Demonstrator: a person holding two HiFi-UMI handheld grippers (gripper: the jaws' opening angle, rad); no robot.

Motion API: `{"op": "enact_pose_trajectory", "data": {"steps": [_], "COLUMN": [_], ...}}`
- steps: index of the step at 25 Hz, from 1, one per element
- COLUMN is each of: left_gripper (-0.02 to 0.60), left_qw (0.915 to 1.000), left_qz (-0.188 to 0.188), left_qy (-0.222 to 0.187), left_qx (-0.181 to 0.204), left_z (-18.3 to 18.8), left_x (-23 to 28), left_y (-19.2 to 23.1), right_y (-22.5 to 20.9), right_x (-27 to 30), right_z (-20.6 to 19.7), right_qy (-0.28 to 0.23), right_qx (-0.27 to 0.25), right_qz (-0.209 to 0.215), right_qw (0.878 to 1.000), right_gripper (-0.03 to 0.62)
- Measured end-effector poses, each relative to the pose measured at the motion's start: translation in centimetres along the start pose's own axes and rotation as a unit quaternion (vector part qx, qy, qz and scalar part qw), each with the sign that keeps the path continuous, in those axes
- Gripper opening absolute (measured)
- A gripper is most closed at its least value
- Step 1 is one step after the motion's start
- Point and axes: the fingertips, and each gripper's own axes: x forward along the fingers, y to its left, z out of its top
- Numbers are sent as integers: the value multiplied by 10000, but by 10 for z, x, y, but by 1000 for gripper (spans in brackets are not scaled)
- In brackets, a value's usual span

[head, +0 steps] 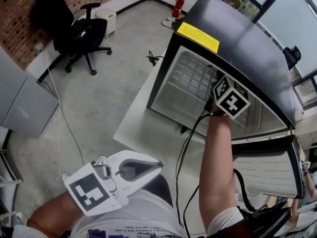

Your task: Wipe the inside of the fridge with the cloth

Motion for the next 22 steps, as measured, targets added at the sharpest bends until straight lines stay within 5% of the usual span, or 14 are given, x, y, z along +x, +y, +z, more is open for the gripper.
{"op": "enact_pose_trajectory", "data": {"steps": [13, 22], "left_gripper": [5, 5], "left_qw": [9990, 9981], "left_qz": [412, 569], "left_qy": [-86, -109], "left_qx": [-169, -213], "left_z": [-4, -6], "left_x": [-15, -22], "left_y": [8, 7], "right_y": [88, 110], "right_x": [16, 18], "right_z": [2, 4], "right_qy": [-25, 9], "right_qx": [38, -18], "right_qz": [1370, 1614], "right_qw": [9906, 9869], "right_gripper": [74, 74]}}
